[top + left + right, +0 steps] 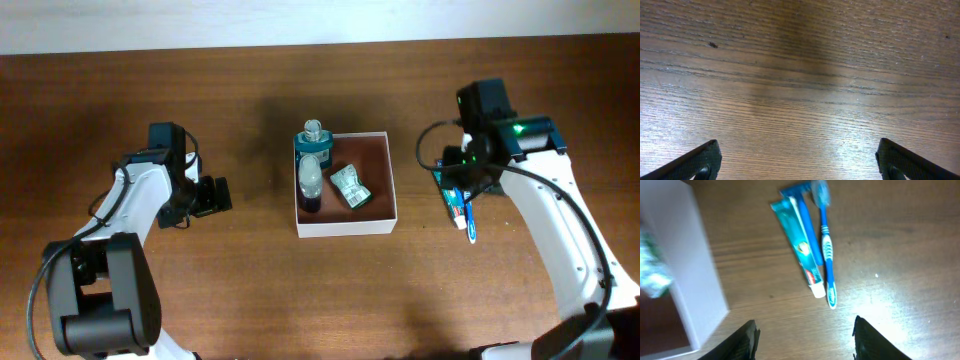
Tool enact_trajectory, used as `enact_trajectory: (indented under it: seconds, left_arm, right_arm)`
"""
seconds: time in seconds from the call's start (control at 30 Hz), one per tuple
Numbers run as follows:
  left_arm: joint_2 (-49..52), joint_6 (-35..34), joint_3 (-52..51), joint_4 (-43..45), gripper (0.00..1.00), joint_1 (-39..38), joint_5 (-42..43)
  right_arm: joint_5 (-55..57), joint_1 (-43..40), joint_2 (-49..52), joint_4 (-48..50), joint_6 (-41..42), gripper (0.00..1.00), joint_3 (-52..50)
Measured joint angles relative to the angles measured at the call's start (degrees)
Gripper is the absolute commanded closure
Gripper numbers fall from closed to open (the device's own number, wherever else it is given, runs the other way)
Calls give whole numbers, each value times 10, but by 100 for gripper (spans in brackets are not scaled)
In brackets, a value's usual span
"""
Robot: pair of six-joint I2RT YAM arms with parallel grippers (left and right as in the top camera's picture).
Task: Pack container
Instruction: 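Release the soap and move the right gripper back to the toiletries, then grasp the Colgate toothpaste tube with the right gripper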
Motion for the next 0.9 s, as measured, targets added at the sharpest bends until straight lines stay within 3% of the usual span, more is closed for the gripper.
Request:
enact_trajectory:
  seconds: [0.4,0.9]
  left_arm:
    - [0,0,0,0,1,0,0]
    - [0,0,0,0,1,0,0]
  right_arm:
    - [-28,-33,4,158,-8,46,-171]
    - [-37,-49,6,240,-30,46,-247]
